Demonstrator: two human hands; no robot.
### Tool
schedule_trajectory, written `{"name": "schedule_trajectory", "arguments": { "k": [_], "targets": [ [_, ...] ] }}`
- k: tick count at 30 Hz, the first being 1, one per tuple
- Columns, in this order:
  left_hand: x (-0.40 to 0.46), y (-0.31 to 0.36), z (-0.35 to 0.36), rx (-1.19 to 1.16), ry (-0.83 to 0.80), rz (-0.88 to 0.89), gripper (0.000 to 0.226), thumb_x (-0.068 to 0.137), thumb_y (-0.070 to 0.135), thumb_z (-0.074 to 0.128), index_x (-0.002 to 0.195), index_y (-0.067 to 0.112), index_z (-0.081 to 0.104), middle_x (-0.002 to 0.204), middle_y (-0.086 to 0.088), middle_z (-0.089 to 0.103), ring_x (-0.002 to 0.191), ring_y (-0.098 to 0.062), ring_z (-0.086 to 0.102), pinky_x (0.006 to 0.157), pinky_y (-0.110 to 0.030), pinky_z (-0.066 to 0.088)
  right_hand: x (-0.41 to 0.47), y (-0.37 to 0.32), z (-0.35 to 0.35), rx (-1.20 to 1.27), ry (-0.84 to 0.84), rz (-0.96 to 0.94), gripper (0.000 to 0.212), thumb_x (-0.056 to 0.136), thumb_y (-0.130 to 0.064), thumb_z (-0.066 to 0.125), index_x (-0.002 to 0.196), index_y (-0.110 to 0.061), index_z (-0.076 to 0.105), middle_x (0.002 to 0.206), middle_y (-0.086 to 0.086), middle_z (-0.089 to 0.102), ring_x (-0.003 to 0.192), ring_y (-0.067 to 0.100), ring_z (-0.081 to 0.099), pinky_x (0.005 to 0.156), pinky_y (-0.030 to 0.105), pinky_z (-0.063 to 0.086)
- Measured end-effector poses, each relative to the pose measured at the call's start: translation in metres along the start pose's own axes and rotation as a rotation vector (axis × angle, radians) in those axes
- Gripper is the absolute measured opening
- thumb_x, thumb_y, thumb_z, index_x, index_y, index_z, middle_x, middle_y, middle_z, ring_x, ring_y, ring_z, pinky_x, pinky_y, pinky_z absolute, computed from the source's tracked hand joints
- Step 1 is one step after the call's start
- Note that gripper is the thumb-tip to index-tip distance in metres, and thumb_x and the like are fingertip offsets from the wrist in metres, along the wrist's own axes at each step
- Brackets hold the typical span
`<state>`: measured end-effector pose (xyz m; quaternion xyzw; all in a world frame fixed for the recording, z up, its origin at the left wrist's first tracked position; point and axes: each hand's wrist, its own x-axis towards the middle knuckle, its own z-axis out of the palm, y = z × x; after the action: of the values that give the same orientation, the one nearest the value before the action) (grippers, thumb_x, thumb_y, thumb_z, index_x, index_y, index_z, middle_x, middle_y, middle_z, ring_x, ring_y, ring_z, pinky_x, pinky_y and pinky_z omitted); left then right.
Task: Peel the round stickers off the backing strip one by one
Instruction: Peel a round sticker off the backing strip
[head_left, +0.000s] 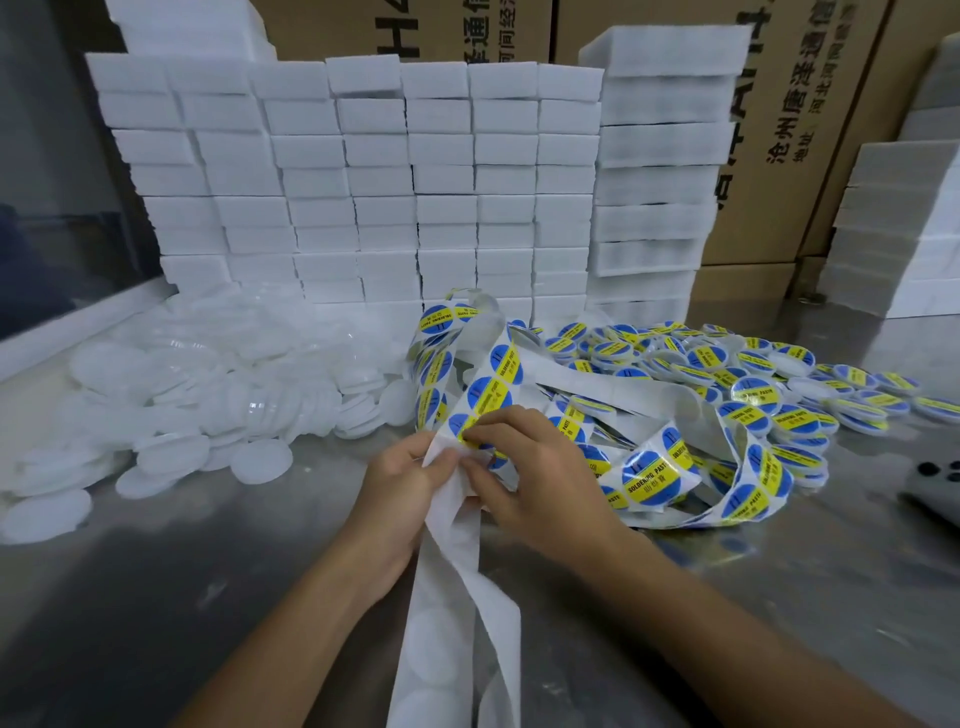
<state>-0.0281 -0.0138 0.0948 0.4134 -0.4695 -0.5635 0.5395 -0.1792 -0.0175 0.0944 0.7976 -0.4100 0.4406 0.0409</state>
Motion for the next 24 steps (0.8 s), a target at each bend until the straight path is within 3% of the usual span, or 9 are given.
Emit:
{"name": "schedule_trajectory", "arguments": {
  "k": [4,10,15,17,20,22,24],
  "targets": [
    [0.001,-0.004,0.001,0.123,-0.010,0.037,0.022,0.099,0.010,0.050,0.097,0.010,0.073,0.095,-0.015,0.075,0.091,-0.027,0.072,0.068,-0.029,0.056,-0.003,0.004,-0.003,0.072,-0.016,0.075,0.016,0.092,-0.021,0.067,0.102,-0.011,0.075,0.093,-0.001,0.073,0.085,0.013,0.067,0.075,0.035,0.055],
    [-0.001,-0.005,0.003,0.143,-0.017,0.051,0.027,0.100,0.003,0.048,0.097,0.017,0.070,0.091,-0.012,0.076,0.084,-0.027,0.074,0.067,-0.033,0.060,0.000,0.009,-0.005,0.151,0.033,0.189,0.007,0.089,-0.017,0.069,0.090,-0.015,0.075,0.083,-0.007,0.071,0.077,0.005,0.063,0.071,0.019,0.051],
    [0.002,-0.006,0.000,0.289,0.102,0.129,0.023,0.092,-0.001,0.056,0.088,0.018,0.067,0.079,-0.003,0.076,0.073,-0.022,0.074,0.064,-0.030,0.059,0.011,0.014,-0.014,0.575,0.204,0.650,0.011,0.086,-0.014,0.070,0.077,-0.019,0.075,0.069,-0.008,0.071,0.061,0.003,0.059,0.058,0.019,0.050],
    [0.006,-0.009,-0.005,0.474,0.188,0.220,0.022,0.087,0.004,0.064,0.083,0.025,0.067,0.074,0.010,0.074,0.069,-0.010,0.071,0.062,-0.024,0.055,0.014,0.016,-0.021,0.753,0.253,0.813,0.008,0.086,-0.017,0.071,0.079,-0.018,0.076,0.060,-0.008,0.066,0.052,0.003,0.055,0.052,0.016,0.046],
    [0.010,-0.011,-0.013,0.658,0.294,0.361,0.020,0.079,0.015,0.075,0.075,0.030,0.064,0.065,0.020,0.067,0.058,0.002,0.061,0.054,-0.007,0.043,0.016,0.017,-0.026,0.916,0.284,0.863,0.007,0.087,-0.018,0.072,0.085,-0.013,0.075,0.065,-0.002,0.070,0.055,0.007,0.061,0.056,0.016,0.051],
    [0.012,-0.011,-0.020,0.807,0.350,0.418,0.017,0.076,0.029,0.079,0.074,0.030,0.062,0.065,0.017,0.064,0.064,0.002,0.058,0.057,-0.006,0.041,0.016,0.013,-0.025,0.960,0.246,0.832,0.008,0.088,-0.018,0.071,0.090,-0.012,0.075,0.077,0.000,0.075,0.067,0.008,0.069,0.062,0.018,0.054],
    [0.013,-0.012,-0.027,0.964,0.370,0.407,0.025,0.075,0.051,0.072,0.081,0.029,0.063,0.081,0.016,0.062,0.077,-0.002,0.057,0.074,-0.019,0.045,0.015,0.008,-0.023,0.982,0.207,0.788,0.006,0.088,-0.015,0.070,0.090,-0.013,0.076,0.085,0.003,0.077,0.076,0.010,0.072,0.065,0.019,0.055]
  ]
}}
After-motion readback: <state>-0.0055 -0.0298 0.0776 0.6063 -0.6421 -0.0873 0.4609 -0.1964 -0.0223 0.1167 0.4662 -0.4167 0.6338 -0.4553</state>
